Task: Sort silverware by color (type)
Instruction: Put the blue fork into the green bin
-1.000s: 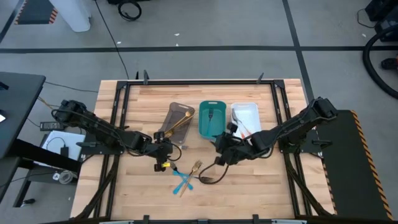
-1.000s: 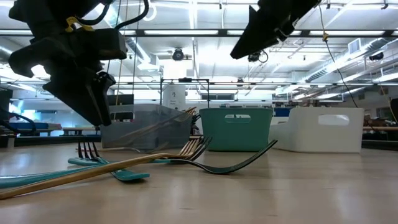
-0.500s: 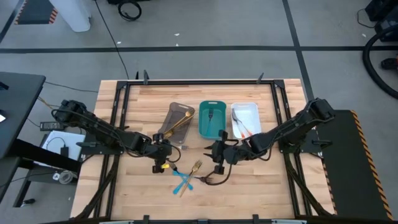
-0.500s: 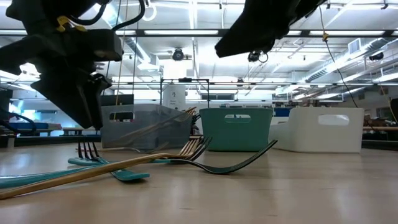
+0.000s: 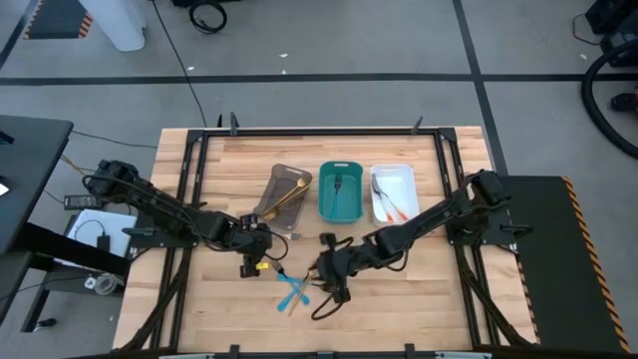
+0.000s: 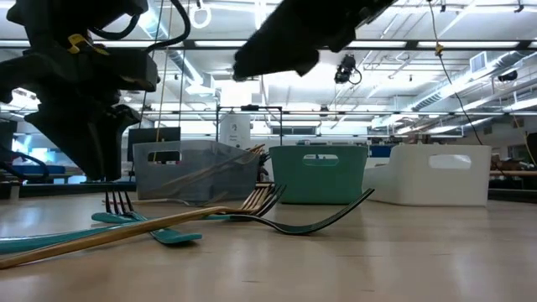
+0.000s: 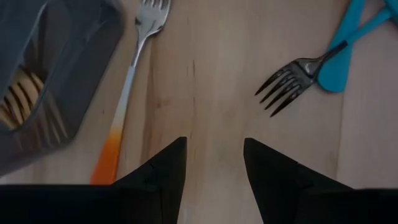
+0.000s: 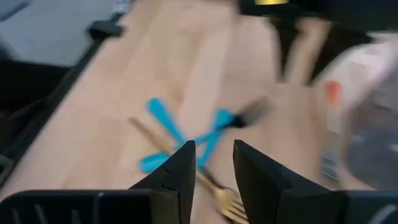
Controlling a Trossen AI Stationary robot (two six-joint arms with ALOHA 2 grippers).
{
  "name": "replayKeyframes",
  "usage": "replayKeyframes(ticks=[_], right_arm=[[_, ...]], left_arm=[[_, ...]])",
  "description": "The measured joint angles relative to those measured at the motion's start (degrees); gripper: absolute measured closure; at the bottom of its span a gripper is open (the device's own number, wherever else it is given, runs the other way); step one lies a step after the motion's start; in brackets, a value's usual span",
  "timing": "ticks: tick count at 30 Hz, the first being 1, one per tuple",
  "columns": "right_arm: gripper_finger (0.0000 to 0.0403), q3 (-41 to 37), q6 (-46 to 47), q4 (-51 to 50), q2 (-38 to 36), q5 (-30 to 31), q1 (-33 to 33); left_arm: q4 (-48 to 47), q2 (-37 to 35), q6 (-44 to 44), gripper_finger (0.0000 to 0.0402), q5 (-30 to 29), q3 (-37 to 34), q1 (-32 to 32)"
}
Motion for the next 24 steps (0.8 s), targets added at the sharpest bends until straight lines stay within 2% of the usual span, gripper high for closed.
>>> replayKeyframes(ticks=[2,8,12,20,24], right_arm=[[0.0288,1.3,-0.7,0.2,1.9,-3.8,-0.2],[0.0288,5.1,-1.9,0.0,7.6,-8.4,-0.8],[0.0288,6.1,-2.2,-0.3,8.7,-13.1,-2.2],[0.0288,6.8,-3.4,0.8,8.5,-16.4,-3.5],[0.0288,6.8,-3.7,-1.0,8.5,-15.8,-3.8]], left_arm=[[-0.5,0.0,-1.0,0.0233,0.0,0.0,0.0],[0.4,0.0,-2.2,0.0233,0.0,0.0,0.0],[1.2,0.0,-4.0,0.0233,0.0,0.0,0.0],[2.3,0.0,-7.5,0.0233,0.0,0.0,-0.4],[4.9,0.0,-6.2,0.0233,0.0,0.0,-0.5]])
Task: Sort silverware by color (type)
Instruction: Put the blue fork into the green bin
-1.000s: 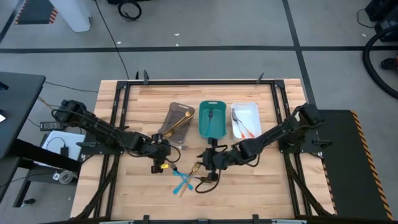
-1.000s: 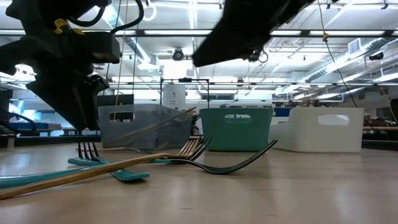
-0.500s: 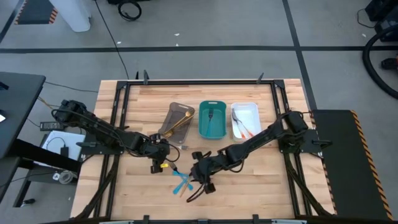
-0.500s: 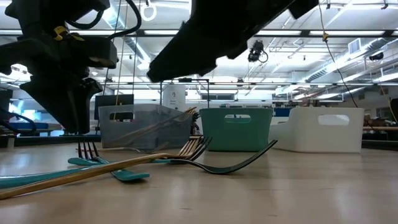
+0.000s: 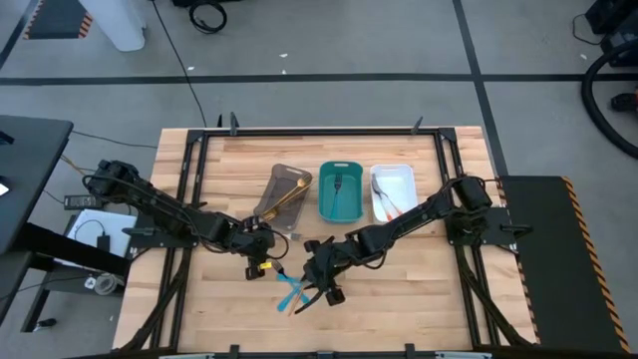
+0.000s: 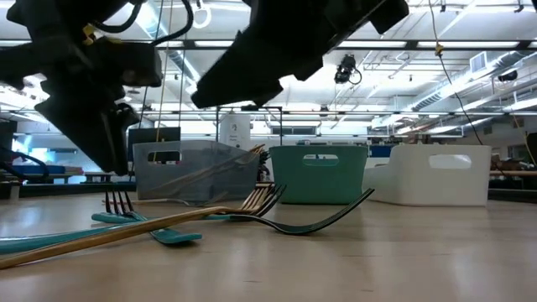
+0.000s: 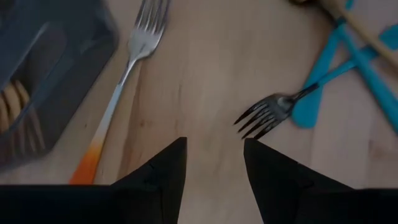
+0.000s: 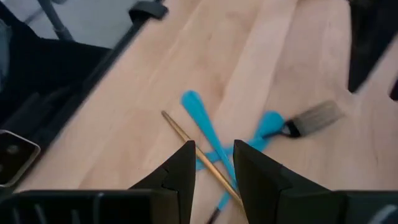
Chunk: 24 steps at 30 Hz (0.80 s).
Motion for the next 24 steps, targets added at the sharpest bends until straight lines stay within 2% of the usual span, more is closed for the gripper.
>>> replayKeyframes(ticks=[6,9,16,24], right_arm=[[0.0288,0.0,-0.7,-6.5,-1.1,8.2,0.0],[0.0288,-0.1,0.1,-11.5,-2.2,12.5,0.1],[0.0288,-0.1,0.9,-18.9,-5.6,23.4,1.5],[0.0288,-1.2,1.6,-19.1,-6.7,30.1,1.9]], left_arm=[[6.3,0.0,7.0,0.0233,-0.1,0.0,-1.3],[9.4,0.0,7.5,0.0233,-1.0,0.0,-1.8],[11.1,0.0,5.0,0.0233,-8.5,-0.1,-1.8],[10.7,0.6,3.6,0.0233,-17.4,-0.2,-3.0]])
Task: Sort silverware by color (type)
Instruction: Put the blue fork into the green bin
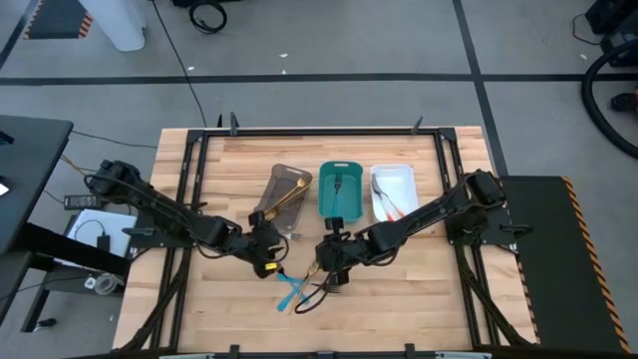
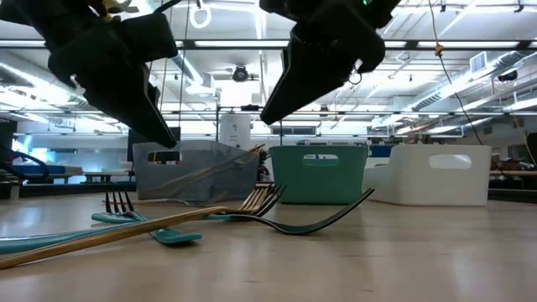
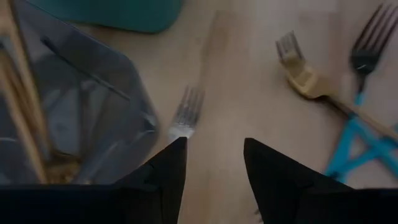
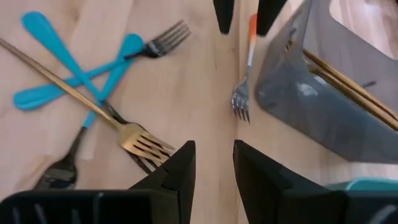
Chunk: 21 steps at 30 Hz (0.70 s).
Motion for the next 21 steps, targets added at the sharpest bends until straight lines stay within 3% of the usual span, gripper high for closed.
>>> replayKeyframes(ticks=[4,12,21], right_arm=[[0.0288,-1.8,1.7,0.5,0.0,1.0,0.2],[0.0288,-2.0,4.3,0.7,0.0,8.9,2.9],[0.0288,-2.1,8.3,-5.0,0.0,12.3,3.9]], left_arm=[[0.0,0.0,2.5,0.0233,-5.3,-0.1,-2.5],[-8.2,0.0,2.0,0.0233,-5.5,0.0,-2.3],[-10.0,2.1,5.0,0.0233,1.9,-0.1,2.3]])
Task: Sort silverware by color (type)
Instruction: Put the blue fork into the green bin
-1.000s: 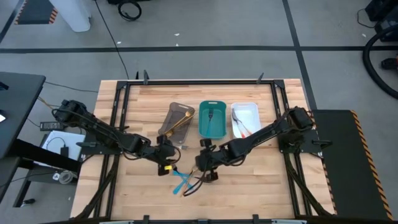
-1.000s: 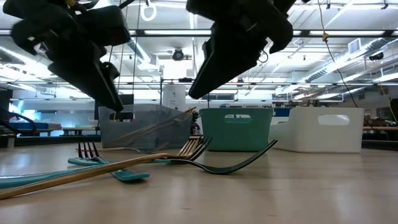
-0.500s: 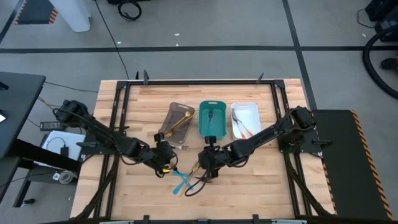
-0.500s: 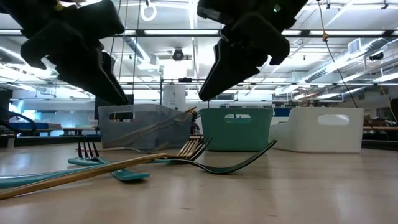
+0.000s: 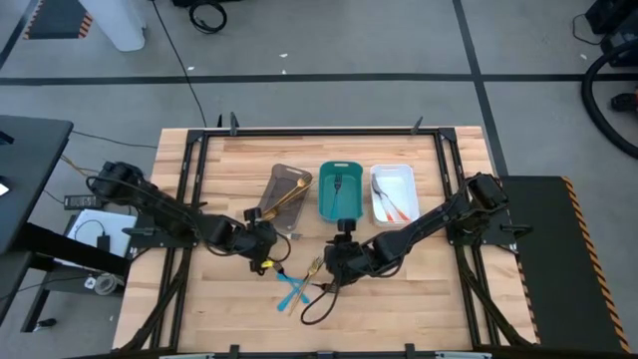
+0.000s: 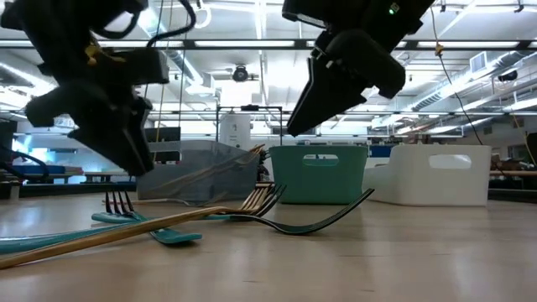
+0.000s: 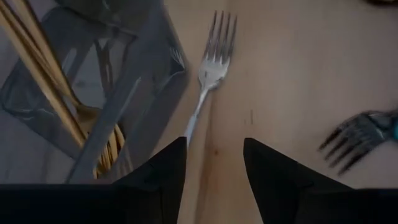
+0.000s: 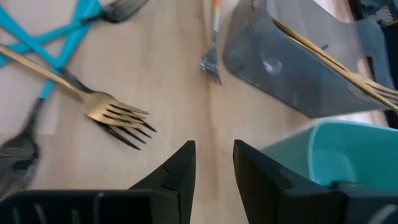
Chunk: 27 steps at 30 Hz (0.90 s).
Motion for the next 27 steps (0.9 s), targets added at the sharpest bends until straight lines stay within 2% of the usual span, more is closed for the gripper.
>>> replayKeyframes(ticks=[4,9,18,21,27], right_arm=[[0.0288,0.0,0.1,-0.6,0.0,0.6,0.1],[0.0288,0.0,0.4,-2.0,0.0,0.6,0.1],[0.0288,0.0,1.6,-4.8,0.0,0.7,0.1],[0.0288,0.0,1.6,-4.9,0.0,1.4,0.1],[0.0288,0.0,1.7,-5.1,0.0,1.7,0.0]], left_arm=[[0.6,2.0,2.7,0.0233,0.4,0.0,1.5],[1.9,3.1,3.8,0.0233,3.8,0.0,3.2],[4.6,2.9,9.7,0.0233,17.1,0.4,3.7],[4.4,2.9,10.9,0.0233,19.2,2.4,3.4],[-2.2,2.9,13.3,0.0233,19.7,8.5,2.3]])
